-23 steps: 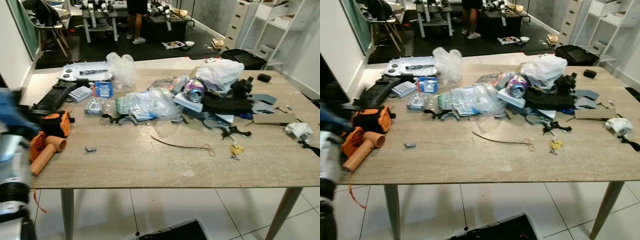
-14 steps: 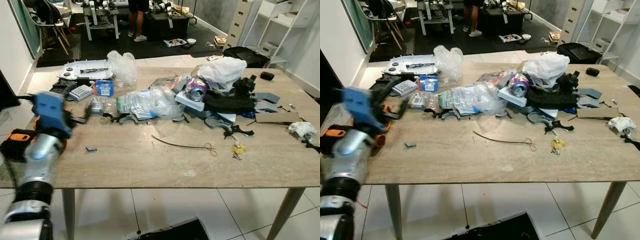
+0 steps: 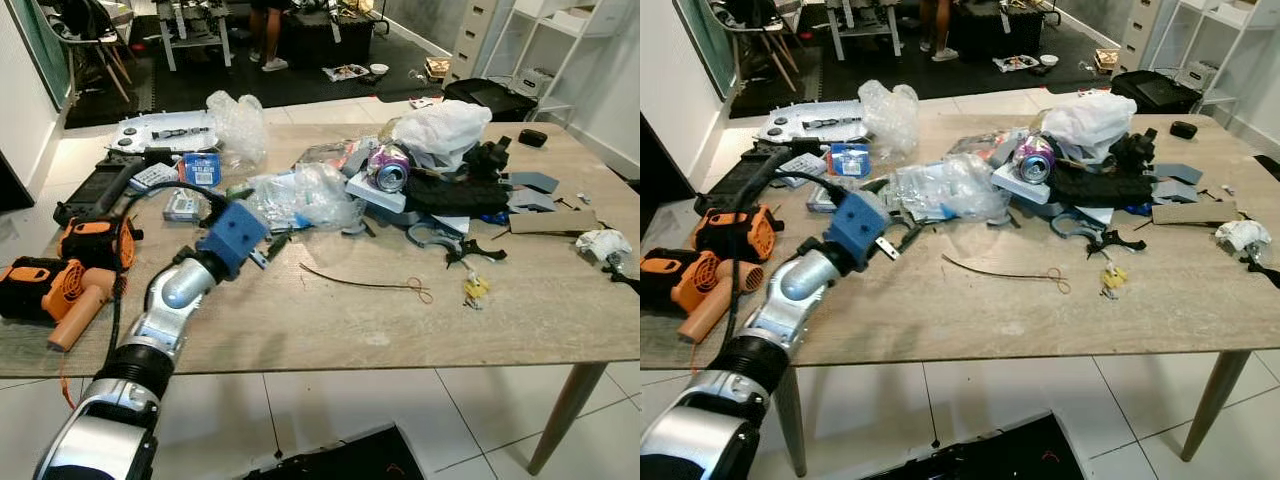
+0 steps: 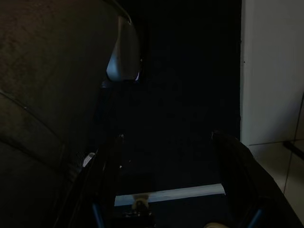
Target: Picking trash to rubbish bin
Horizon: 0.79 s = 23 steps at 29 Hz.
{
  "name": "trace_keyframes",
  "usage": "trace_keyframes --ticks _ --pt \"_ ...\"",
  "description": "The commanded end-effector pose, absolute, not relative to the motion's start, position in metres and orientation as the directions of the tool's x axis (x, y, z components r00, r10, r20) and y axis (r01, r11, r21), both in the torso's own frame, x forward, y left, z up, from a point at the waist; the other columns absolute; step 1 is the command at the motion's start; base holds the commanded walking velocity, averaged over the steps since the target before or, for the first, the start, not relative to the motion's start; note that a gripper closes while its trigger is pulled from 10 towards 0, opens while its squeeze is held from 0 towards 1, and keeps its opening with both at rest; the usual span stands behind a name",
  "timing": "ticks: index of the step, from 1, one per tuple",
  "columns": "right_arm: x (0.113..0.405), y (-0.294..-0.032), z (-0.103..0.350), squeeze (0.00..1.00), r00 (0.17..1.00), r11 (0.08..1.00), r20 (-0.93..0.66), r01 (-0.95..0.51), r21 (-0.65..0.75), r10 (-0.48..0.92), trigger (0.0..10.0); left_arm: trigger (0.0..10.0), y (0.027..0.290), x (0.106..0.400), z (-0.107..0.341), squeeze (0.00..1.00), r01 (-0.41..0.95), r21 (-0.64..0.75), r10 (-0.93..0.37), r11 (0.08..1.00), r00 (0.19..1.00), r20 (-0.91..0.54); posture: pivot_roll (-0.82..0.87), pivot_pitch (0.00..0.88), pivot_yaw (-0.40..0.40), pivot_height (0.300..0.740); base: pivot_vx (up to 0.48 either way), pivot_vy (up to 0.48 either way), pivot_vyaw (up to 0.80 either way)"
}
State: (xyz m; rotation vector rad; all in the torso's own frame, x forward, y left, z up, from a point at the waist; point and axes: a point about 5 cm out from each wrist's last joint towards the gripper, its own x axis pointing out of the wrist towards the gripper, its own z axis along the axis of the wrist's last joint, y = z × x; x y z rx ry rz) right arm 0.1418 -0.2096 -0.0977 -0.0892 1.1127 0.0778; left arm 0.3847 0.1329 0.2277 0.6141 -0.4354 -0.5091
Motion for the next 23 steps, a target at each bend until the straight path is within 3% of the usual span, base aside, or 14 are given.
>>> trace_keyframes --ticks 1,6,7,8,9,11,12,15,22,23 --pt "0.129 -0.214 -0.101 0.0 0.409 0.994 -0.913 -0.104 -0.038 0.007 10.0 10.0 0.129 0.387 0.228 1.0 0.291 0.675 -0.562 0.677 0.797 0.22 -0.12 0.276 0.017 0.74 0.0 0.0 0.0" --pt "0.127 -0.22 -0.101 0.0 0.405 0.993 -0.914 -0.108 -0.049 -0.001 10.0 10.0 0.13 0.396 0.237 1.0 0.19 0.723 -0.494 0.664 0.838 0.233 -0.14 0.287 0.021 0.74 0.0 0.0 0.0" --pt "0.127 -0.22 -0.101 0.0 0.406 0.993 -0.914 -0.108 -0.05 -0.002 10.0 10.0 0.131 0.397 0.239 0.4 0.182 0.718 -0.483 0.671 0.843 0.238 -0.14 0.288 0.022 0.74 0.0 0.0 0.0" --pt "0.127 -0.22 -0.101 0.0 0.406 0.993 -0.914 -0.108 -0.051 -0.002 10.0 10.0 0.132 0.398 0.24 0.4 0.178 0.714 -0.477 0.677 0.845 0.241 -0.14 0.288 0.022 0.74 0.0 0.0 0.0" --pt "0.128 -0.221 -0.1 0.0 0.409 0.993 -0.912 -0.106 -0.052 -0.004 10.0 10.0 0.132 0.399 0.242 0.0 0.178 0.7 -0.471 0.691 0.847 0.249 -0.14 0.291 0.024 0.74 0.0 0.0 0.0" --pt "0.129 -0.221 -0.1 0.0 0.411 0.993 -0.911 -0.105 -0.052 -0.004 10.0 10.0 0.132 0.4 0.244 0.0 0.179 0.691 -0.467 0.7 0.847 0.254 -0.14 0.291 0.024 0.74 0.0 0.0 0.0" --pt "0.132 -0.22 -0.099 0.0 0.419 0.993 -0.908 -0.102 -0.052 -0.005 10.0 10.0 0.133 0.4 0.247 0.0 0.208 0.593 -0.448 0.778 0.846 0.291 -0.15 0.284 0.03 0.74 0.0 0.0 0.0" --pt "0.135 -0.218 -0.099 0.0 0.425 0.994 -0.905 -0.101 -0.05 -0.002 10.0 10.0 0.134 0.401 0.247 0.0 0.228 0.482 -0.416 0.846 0.848 0.329 -0.14 0.277 0.031 0.74 0.0 0.0 0.0" --pt "0.137 -0.214 -0.099 0.0 0.428 0.993 -0.904 -0.106 -0.045 0.005 10.0 10.0 0.14 0.399 0.242 0.0 0.226 0.365 -0.361 0.903 0.861 0.359 -0.13 0.257 0.03 0.74 0.0 0.0 0.0" --pt "0.139 -0.213 -0.098 0.0 0.429 0.993 -0.903 -0.11 -0.043 0.008 10.0 10.0 0.146 0.397 0.238 0.0 0.217 0.293 -0.323 0.931 0.865 0.385 -0.11 0.23 0.027 0.74 0.0 0.0 0.0"
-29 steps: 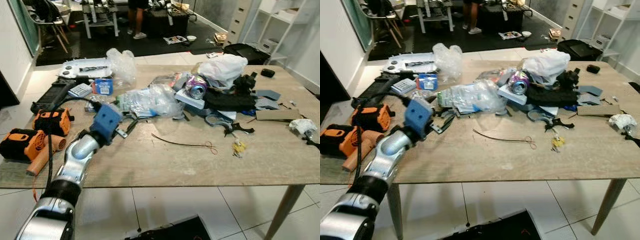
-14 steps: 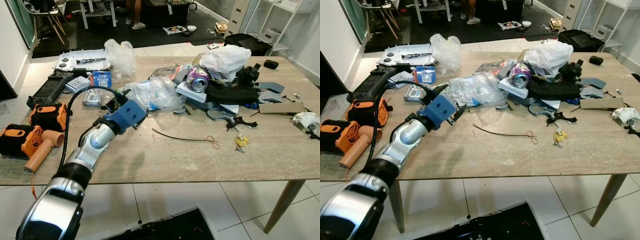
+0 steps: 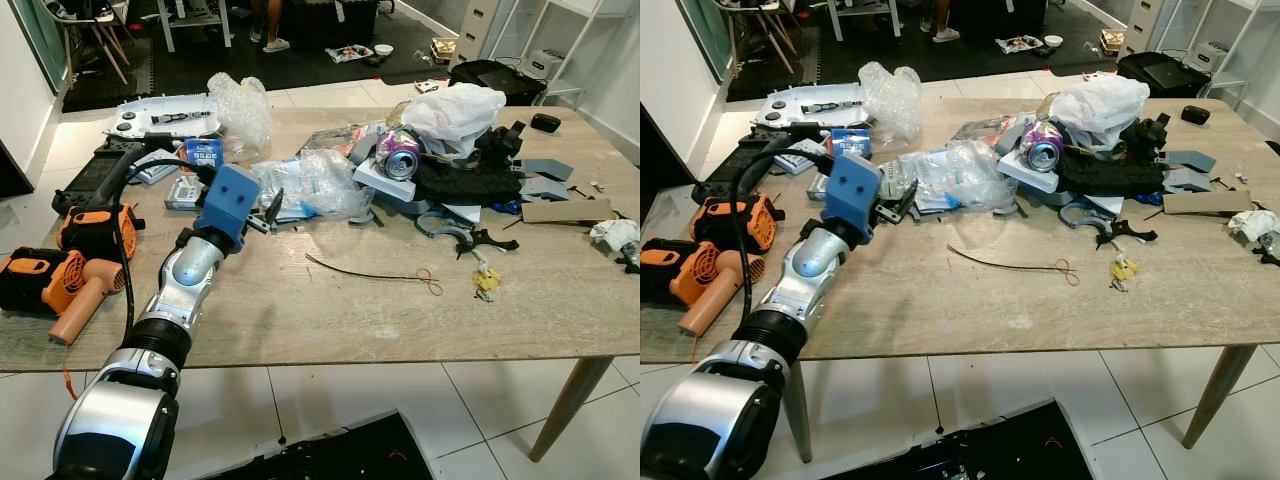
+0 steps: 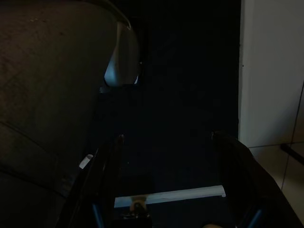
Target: Picking trash to rubbish bin
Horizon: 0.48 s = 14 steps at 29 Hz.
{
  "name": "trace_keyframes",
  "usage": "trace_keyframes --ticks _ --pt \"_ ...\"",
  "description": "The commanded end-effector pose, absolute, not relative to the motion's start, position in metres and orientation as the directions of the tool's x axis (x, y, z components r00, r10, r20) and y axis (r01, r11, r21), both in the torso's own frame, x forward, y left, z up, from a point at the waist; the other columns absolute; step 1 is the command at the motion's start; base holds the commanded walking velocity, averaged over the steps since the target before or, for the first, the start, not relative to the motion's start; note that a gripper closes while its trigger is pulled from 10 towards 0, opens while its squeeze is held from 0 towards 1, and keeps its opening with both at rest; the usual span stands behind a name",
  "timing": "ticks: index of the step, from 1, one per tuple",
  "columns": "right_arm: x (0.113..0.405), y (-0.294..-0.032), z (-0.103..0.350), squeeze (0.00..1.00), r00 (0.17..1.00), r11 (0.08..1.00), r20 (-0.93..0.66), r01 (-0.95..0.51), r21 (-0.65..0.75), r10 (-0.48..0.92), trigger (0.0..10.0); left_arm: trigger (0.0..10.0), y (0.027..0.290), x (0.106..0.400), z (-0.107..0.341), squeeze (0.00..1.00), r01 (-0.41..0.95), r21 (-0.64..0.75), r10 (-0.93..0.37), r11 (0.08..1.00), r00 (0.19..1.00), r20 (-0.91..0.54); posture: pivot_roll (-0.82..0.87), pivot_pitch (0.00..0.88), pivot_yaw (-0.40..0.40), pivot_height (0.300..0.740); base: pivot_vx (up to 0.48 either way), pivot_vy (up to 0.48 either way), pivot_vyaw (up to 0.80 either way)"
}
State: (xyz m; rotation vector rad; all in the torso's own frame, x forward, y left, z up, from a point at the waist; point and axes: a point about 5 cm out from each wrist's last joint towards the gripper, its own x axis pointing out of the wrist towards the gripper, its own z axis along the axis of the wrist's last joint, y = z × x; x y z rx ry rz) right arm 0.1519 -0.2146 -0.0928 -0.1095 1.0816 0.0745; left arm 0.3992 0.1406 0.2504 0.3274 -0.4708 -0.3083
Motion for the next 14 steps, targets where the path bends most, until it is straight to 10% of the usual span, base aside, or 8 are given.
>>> trace_keyframes --ticks 1,14 --pt "0.142 -0.211 -0.098 0.0 0.43 0.993 -0.903 -0.114 -0.042 0.011 10.0 10.0 0.152 0.393 0.235 0.0 0.21 0.23 -0.29 0.95 0.865 0.408 -0.11 0.213 0.023 0.74 0.0 0.0 0.0" --pt "0.167 -0.201 -0.09 0.0 0.47 0.99 -0.882 -0.138 -0.04 0.029 10.0 10.0 0.18 0.375 0.24 0.0 0.147 0.117 -0.186 0.982 0.839 0.512 -0.07 0.148 0.025 0.74 0.226 0.0 0.0"
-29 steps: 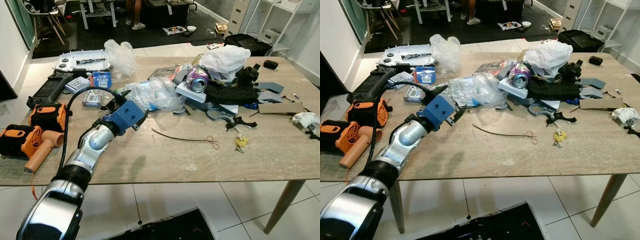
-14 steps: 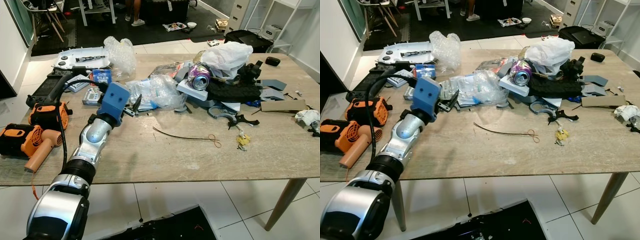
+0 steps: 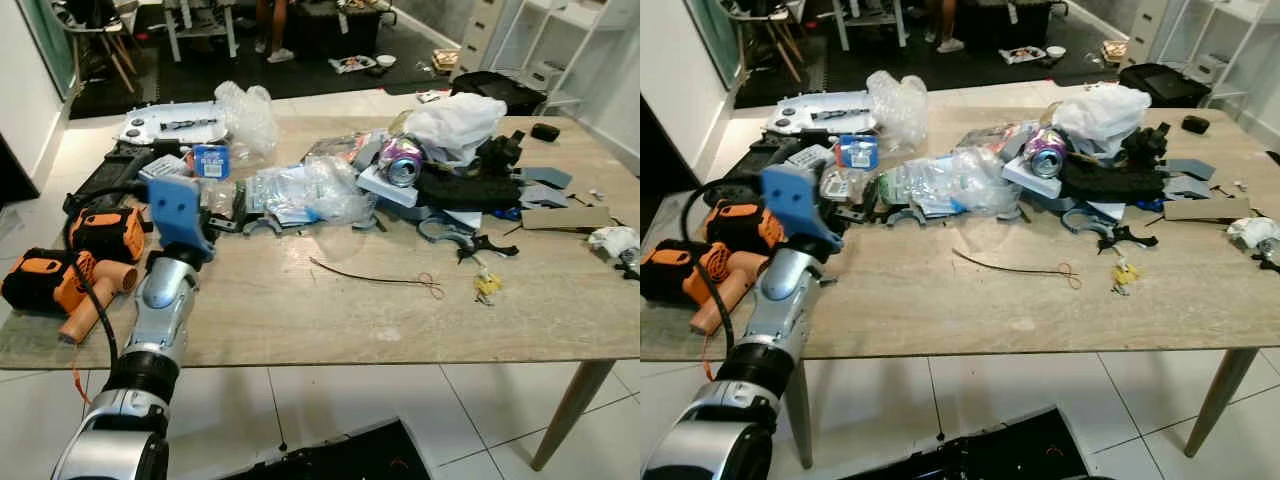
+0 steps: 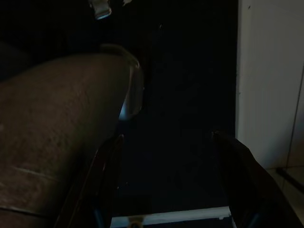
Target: Picking trash to rubbish bin
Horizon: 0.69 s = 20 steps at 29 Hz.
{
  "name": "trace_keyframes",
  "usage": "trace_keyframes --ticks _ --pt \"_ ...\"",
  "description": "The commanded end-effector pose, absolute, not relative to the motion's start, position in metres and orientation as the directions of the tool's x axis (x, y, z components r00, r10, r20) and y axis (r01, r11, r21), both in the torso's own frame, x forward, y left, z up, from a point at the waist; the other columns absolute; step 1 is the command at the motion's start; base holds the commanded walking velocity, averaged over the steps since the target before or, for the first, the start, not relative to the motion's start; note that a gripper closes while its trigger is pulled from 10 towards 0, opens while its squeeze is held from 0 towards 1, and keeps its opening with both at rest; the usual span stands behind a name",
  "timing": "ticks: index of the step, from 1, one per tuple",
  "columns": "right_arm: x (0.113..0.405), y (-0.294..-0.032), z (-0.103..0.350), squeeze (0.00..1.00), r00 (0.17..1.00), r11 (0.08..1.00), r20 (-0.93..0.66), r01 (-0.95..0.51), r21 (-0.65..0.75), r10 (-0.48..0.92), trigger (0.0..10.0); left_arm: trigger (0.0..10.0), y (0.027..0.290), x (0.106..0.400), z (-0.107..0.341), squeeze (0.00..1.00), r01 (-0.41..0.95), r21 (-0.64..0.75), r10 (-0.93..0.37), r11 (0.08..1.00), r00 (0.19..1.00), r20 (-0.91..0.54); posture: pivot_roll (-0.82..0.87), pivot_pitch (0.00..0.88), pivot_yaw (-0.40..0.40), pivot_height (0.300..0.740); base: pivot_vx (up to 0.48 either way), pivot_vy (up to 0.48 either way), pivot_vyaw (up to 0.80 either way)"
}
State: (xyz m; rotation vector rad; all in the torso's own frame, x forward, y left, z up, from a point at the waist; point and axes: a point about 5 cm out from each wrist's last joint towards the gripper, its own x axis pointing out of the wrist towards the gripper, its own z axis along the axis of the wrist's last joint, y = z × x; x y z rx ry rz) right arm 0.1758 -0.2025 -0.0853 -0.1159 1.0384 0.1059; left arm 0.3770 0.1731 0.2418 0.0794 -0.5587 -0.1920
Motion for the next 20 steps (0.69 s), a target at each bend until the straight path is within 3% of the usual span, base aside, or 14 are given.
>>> trace_keyframes --ticks 1,20 --pt "0.168 -0.2 -0.09 0.0 0.47 0.99 -0.882 -0.138 -0.04 0.03 10.0 10.0 0.181 0.374 0.241 0.0 0.145 0.113 -0.183 0.983 0.838 0.514 -0.07 0.148 0.025 0.74 0.33 0.0 0.0" --pt "0.157 -0.196 -0.095 0.0 0.443 0.99 -0.896 -0.14 -0.032 0.033 10.0 10.0 0.171 0.371 0.241 0.0 0.184 0.119 -0.219 0.976 0.839 0.498 -0.08 0.132 0.04 0.74 0.329 0.0 0.0"
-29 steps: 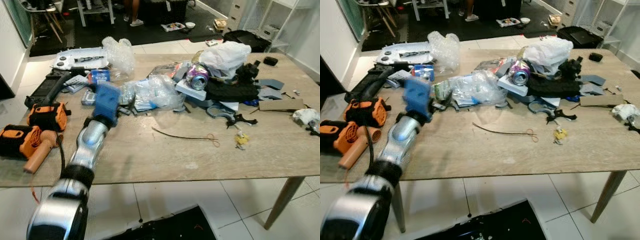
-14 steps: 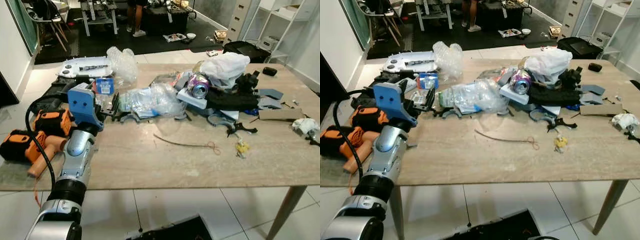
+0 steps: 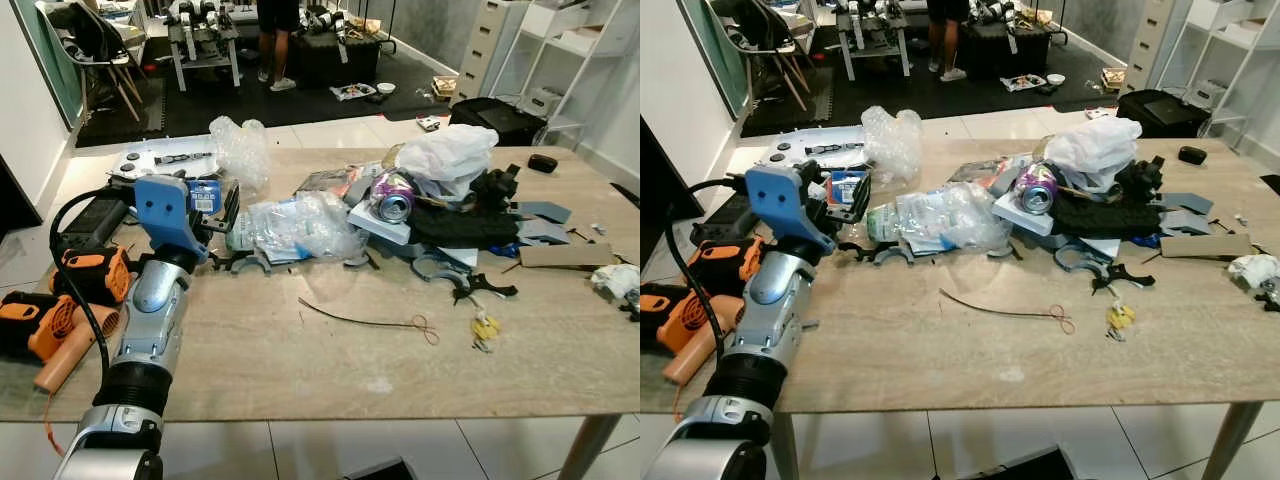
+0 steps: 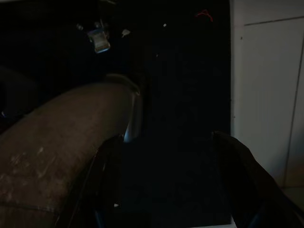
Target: Picking trash to rubbish bin
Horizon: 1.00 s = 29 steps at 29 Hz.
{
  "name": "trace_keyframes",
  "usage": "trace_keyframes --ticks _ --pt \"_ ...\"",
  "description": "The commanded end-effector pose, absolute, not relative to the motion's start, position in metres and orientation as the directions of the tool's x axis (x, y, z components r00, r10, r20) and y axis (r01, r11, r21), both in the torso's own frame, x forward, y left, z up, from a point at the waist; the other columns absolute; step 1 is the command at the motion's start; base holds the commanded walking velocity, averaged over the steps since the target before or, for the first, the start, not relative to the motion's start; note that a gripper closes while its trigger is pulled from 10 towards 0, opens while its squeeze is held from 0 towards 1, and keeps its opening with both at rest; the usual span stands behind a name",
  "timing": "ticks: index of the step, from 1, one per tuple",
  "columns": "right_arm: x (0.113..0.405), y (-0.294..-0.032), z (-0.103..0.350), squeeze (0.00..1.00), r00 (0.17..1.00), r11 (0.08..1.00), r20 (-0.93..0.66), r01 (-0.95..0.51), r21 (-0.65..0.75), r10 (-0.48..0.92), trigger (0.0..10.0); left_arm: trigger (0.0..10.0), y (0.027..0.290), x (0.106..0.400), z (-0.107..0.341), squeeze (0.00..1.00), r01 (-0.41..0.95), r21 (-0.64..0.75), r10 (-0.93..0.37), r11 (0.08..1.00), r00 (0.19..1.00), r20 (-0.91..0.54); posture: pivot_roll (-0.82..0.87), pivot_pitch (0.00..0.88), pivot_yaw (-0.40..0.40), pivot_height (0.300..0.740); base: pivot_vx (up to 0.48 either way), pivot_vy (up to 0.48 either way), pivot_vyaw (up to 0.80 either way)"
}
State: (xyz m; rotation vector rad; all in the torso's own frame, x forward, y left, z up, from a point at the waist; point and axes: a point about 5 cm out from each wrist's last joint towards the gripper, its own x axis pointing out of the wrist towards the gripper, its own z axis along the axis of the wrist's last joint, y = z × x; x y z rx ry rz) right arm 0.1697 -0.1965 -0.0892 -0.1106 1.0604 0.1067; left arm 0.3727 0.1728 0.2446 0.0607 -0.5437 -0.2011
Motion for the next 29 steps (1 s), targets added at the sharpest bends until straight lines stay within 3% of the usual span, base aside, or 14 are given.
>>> trace_keyframes --ticks 1,9,21,28,29 --pt "0.157 -0.196 -0.095 0.0 0.442 0.99 -0.896 -0.14 -0.033 0.033 10.0 10.0 0.171 0.37 0.241 0.0 0.184 0.119 -0.219 0.976 0.839 0.497 -0.08 0.132 0.039 0.74 0.341 0.0 0.0" --pt "0.158 -0.197 -0.094 0.0 0.444 0.988 -0.896 -0.147 -0.038 0.032 10.0 10.0 0.17 0.369 0.239 0.0 0.189 0.106 -0.217 0.976 0.844 0.491 -0.08 0.133 0.031 0.74 0.348 0.0 0.0" --pt "0.156 -0.197 -0.095 0.0 0.44 0.988 -0.897 -0.152 -0.039 0.033 10.0 10.0 0.162 0.368 0.233 0.0 0.232 0.104 -0.253 0.967 0.849 0.464 -0.08 0.138 0.033 0.74 0.0 0.0 0.0" --pt "0.15 -0.197 -0.097 0.0 0.428 0.988 -0.903 -0.15 -0.039 0.03 10.0 10.0 0.149 0.365 0.233 0.0 0.364 0.231 -0.43 0.902 0.8 0.419 -0.09 0.147 0.041 0.74 0.0 0.0 0.0" --pt "0.148 -0.197 -0.098 0.0 0.426 0.988 -0.904 -0.149 -0.039 0.029 10.0 10.0 0.144 0.364 0.234 0.0 0.413 0.315 -0.513 0.855 0.767 0.385 -0.09 0.152 0.043 0.74 0.0 0.0 0.0"
